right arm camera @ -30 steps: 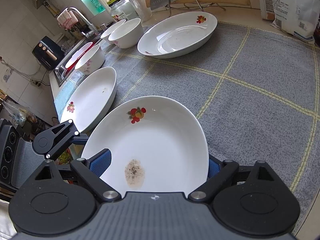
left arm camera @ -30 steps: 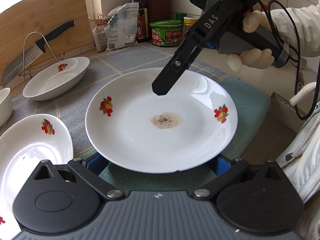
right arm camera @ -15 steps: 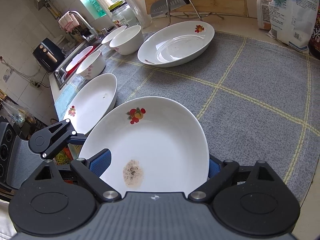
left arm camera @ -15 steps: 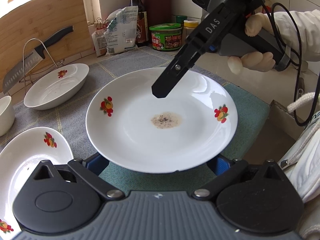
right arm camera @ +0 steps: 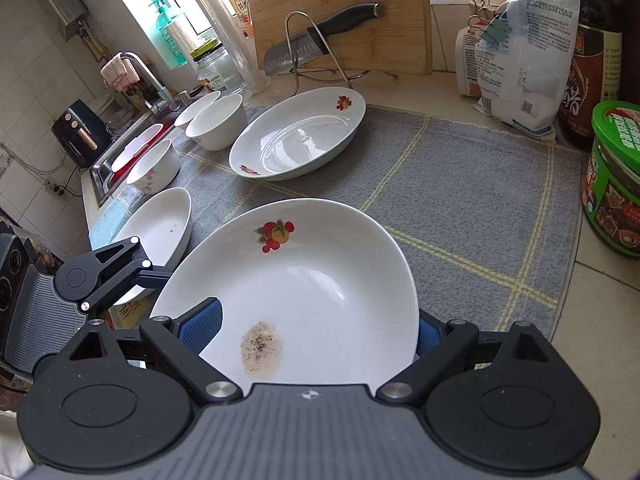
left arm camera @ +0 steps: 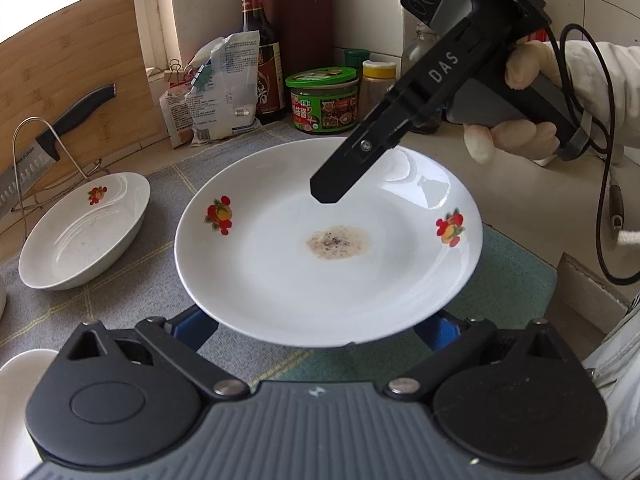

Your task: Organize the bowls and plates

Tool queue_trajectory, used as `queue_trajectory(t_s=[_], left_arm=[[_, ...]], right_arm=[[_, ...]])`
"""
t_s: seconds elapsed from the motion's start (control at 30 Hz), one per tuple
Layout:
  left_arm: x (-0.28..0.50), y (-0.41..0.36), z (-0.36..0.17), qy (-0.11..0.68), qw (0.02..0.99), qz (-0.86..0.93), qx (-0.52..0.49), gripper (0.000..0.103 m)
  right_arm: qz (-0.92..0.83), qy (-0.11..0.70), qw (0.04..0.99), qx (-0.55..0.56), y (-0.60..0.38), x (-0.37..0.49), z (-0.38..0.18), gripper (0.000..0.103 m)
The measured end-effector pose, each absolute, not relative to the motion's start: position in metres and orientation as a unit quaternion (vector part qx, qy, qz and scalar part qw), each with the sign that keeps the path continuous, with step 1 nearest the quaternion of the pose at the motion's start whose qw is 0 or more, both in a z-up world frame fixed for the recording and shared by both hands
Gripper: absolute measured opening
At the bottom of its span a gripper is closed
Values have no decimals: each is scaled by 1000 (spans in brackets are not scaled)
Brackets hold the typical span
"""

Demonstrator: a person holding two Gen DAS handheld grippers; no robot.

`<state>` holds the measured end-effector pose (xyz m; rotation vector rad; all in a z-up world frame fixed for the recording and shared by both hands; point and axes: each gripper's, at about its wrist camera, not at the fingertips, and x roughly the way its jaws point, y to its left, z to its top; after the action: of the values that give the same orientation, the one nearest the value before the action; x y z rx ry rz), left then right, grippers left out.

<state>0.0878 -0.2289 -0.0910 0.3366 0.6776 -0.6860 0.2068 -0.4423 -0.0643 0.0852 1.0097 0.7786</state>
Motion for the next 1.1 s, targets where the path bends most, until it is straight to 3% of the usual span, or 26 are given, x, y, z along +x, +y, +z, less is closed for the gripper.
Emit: queue_trajectory(t_s=[1.1], left_arm=[[172, -289, -111, 329, 877, -310, 166, 102]], right_arm=[[301, 451, 838, 50, -495, 270, -93, 97]])
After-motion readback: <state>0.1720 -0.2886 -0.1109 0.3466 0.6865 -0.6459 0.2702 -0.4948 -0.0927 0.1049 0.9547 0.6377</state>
